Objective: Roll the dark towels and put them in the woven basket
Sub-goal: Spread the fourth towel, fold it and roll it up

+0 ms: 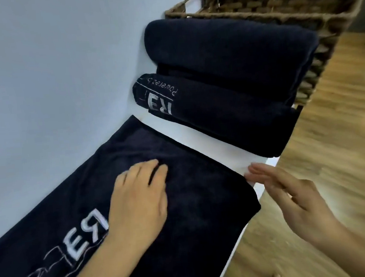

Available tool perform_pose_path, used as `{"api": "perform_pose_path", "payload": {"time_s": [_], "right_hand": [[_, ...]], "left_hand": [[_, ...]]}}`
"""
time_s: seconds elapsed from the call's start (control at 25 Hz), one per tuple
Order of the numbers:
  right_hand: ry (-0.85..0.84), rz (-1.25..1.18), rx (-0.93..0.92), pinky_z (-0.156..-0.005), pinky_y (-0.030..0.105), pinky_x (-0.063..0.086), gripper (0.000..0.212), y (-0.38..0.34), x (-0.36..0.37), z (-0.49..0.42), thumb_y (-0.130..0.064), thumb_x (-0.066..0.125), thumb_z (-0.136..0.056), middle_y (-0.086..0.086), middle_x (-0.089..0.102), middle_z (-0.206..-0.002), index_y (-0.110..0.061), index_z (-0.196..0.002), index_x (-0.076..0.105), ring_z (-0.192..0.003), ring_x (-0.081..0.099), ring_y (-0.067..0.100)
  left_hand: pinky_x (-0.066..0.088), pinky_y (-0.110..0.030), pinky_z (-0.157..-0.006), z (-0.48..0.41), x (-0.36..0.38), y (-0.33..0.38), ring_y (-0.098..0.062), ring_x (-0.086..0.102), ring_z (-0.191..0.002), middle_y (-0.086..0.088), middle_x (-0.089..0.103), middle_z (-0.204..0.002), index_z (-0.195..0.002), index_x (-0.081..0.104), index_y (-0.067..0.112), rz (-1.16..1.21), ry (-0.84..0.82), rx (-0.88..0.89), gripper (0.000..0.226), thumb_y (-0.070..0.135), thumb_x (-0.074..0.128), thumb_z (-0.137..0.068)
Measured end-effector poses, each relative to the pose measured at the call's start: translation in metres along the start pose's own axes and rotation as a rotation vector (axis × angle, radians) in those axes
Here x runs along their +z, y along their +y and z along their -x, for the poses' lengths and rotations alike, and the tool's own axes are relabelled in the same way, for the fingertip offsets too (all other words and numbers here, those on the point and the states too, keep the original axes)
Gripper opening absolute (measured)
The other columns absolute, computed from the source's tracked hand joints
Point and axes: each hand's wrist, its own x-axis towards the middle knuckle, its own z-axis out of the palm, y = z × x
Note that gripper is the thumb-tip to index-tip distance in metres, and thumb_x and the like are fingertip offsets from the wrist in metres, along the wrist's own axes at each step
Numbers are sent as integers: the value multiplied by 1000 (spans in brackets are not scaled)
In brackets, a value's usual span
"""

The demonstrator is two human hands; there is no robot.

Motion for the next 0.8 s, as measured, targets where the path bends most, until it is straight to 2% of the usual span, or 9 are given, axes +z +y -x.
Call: {"api": "perform_pose_path", "payload": {"time_s": [0.08,0.16,0.24,0.36,0.44,0.48,0.6,0.72,0.8], "right_hand": [[86,-89,90,-93,25,49,28,-1,2,1,-25,52,-98,-19,72,-110,-37,-121,62,-105,67,8],[78,-17,85,-90,11,44,36,-4,7,-3,-11,56,-96,-19,69,-113,-37,-119,65,-105,64,4],[9,44,60,-90,7,40,39,-4,8,-5,-9,55,-97,-22,61,-116,-38,-122,65,-109,59,4],[-21,125,-25,-94,14,43,37,4,2,-4,-12,48,-100,-23,61,-116,-32,-126,64,-116,56,2],[-33,142,-59,-93,17,46,39,6,-1,-7,-9,47,-100,-18,64,-115,-30,-128,63,-114,58,2],[-46,142,-52,-91,14,45,40,7,-3,-9,-9,48,-100,-18,65,-115,-31,-129,61,-112,58,0],[-89,170,-48,-87,6,42,40,10,-10,-13,-14,47,-100,-19,62,-116,-37,-131,58,-110,55,-3],[-149,462,-282,-85,26,50,37,10,-7,-13,-15,48,-97,-9,63,-118,-29,-129,63,-110,54,11],[-139,626,-383,-81,33,52,39,15,-5,-11,-14,47,-92,-2,62,-118,-24,-125,66,-110,55,20]], "left_hand": [[49,-42,-74,11,-1,50,-28,58,-92,-7,63,-109,-111,67,11,138,39,187,45,46,53,-86],[48,-45,-73,25,5,91,-30,53,-91,-10,58,-111,-117,61,12,34,-113,268,68,64,61,-75],[48,-49,-78,32,11,110,-36,51,-95,-16,54,-118,-125,56,9,-141,-205,263,83,63,74,-64],[49,-36,-66,33,15,107,-27,53,-76,-10,60,-100,-108,62,10,-88,-79,312,45,26,76,-68],[45,-28,-54,28,11,98,-18,49,-65,-2,59,-82,-89,64,13,39,-5,306,16,18,66,-74],[44,-27,-49,23,6,96,-14,49,-61,2,58,-75,-84,63,15,143,5,223,6,18,61,-79],[38,-18,-48,1,-24,80,-7,46,-49,7,56,-60,-80,60,21,502,132,-206,12,19,59,-92],[36,-23,-55,-24,-68,48,-6,45,-54,4,52,-61,-77,54,18,647,465,-539,19,22,54,-95],[33,-27,-57,-28,-72,47,-8,42,-56,6,49,-63,-81,53,13,603,607,-527,18,23,51,-96]]}}
